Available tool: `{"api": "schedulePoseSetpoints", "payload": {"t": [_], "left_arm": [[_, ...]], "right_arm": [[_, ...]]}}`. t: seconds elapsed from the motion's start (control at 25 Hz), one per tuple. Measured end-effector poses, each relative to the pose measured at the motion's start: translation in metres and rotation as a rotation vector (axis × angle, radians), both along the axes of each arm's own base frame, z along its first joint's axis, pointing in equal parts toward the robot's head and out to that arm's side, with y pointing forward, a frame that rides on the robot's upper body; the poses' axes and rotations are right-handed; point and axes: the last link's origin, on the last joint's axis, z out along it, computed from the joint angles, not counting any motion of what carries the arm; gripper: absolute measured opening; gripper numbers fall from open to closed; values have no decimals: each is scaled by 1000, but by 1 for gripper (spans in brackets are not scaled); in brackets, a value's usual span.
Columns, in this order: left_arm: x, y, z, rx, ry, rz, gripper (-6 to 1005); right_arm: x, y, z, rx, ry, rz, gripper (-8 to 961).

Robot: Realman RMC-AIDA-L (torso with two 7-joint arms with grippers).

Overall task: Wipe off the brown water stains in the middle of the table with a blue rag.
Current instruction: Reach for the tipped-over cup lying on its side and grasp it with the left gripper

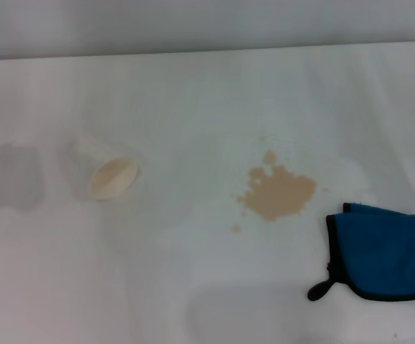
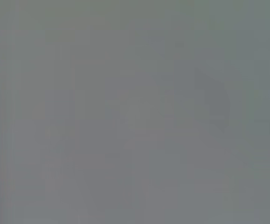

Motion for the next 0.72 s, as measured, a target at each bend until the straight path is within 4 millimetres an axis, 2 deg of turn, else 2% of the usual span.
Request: {"api": "schedulePoseSetpoints", "payload": {"t": [0.04, 0.32, 0.48, 0.72], "left_arm": [[4, 5, -7, -15, 28, -24, 875], [15, 21, -24, -34, 107, -117, 875], [14, 26, -31, -49, 121, -173, 875], [2, 29, -46, -95, 140, -288, 875]], "right_arm": [[-1, 1, 1, 2, 3, 7, 645], [-3, 5, 4, -5, -12, 25, 644], [-2, 4, 5, -9, -23, 25, 644], [2, 1, 7, -2, -21, 10, 643]]}}
